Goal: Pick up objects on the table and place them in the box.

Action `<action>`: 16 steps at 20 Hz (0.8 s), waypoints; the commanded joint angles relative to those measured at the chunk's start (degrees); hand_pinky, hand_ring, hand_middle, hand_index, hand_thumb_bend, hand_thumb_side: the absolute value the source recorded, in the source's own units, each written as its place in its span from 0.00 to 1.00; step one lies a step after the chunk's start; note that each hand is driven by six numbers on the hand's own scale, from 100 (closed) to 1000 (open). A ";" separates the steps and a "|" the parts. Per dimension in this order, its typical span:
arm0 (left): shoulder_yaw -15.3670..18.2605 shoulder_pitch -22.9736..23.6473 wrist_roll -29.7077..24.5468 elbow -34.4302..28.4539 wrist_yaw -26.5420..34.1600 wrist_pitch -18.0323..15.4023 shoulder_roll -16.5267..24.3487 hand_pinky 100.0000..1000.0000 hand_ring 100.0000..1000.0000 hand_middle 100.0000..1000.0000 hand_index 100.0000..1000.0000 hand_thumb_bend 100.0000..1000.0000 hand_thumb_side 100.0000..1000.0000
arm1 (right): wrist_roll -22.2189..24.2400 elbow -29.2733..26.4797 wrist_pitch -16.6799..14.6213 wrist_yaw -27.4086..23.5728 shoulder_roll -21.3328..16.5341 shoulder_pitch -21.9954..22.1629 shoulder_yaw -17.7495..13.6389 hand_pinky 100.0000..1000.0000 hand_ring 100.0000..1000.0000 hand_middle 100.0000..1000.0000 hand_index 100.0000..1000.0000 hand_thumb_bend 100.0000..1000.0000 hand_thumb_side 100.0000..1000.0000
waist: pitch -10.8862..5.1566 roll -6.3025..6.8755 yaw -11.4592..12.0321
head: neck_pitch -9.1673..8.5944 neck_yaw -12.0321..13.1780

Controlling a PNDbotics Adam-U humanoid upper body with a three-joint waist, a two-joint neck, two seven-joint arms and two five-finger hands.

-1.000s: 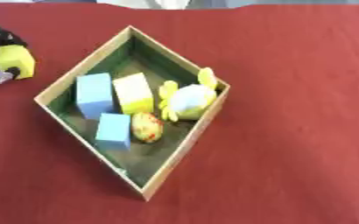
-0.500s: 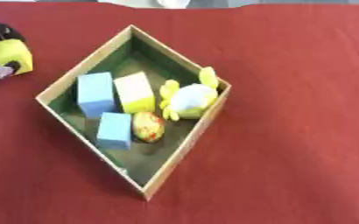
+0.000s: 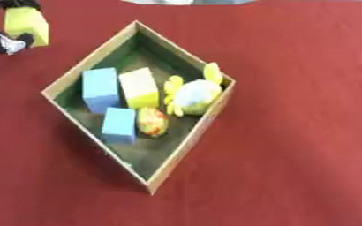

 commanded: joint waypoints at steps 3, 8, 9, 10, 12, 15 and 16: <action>-3.40 -0.98 -2.23 -8.53 4.83 0.09 -1.42 0.76 0.63 0.48 0.78 0.00 0.00 | 0.42 -0.87 -0.11 -0.17 -0.63 -0.97 -0.18 0.86 0.79 0.59 0.80 0.00 0.49 | -3.16 -0.24 0.44 | 1.31 -0.33; -8.21 -0.03 -3.27 -15.43 8.81 -0.73 -3.54 0.76 0.64 0.48 0.78 0.00 0.00 | 0.90 -0.87 -0.09 -0.30 -0.34 -1.59 0.19 0.86 0.79 0.59 0.80 0.00 0.49 | -4.20 -0.32 0.92 | 2.20 -1.31; -9.22 0.13 -3.49 -16.91 9.30 -0.86 -3.66 0.76 0.64 0.48 0.78 0.00 0.00 | 0.96 -0.87 -0.14 -0.30 -0.29 -1.67 0.22 0.86 0.79 0.59 0.80 0.00 0.49 | -4.34 -0.32 0.97 | 2.27 -1.38; -10.11 0.34 -3.71 -18.42 9.71 -0.89 -3.77 0.76 0.64 0.48 0.78 0.00 0.00 | 0.99 -0.87 -0.14 -0.31 -0.26 -1.70 0.22 0.86 0.79 0.59 0.80 0.00 0.49 | -4.44 -0.32 1.01 | 2.37 -1.43; -11.22 0.86 -4.24 -21.23 10.20 -0.30 -4.01 0.76 0.64 0.48 0.78 0.00 0.00 | 0.98 -0.87 -0.12 -0.34 -0.19 -1.74 0.21 0.86 0.79 0.59 0.80 0.00 0.49 | -4.53 -0.33 1.11 | 2.53 -1.43; -12.34 1.98 -5.87 -25.23 10.58 1.78 -4.59 0.76 0.63 0.48 0.78 0.00 0.00 | 1.09 -0.87 -0.15 -0.42 -0.02 -1.92 0.31 0.86 0.79 0.59 0.80 0.00 0.49 | -4.52 -0.38 1.14 | 2.69 -1.40; -12.71 2.37 -6.58 -26.49 10.66 2.55 -4.88 0.76 0.64 0.48 0.78 0.00 0.00 | 1.09 -0.87 -0.14 -0.44 0.03 -1.92 0.30 0.86 0.79 0.59 0.80 0.00 0.49 | -4.50 -0.38 1.14 | 2.76 -1.45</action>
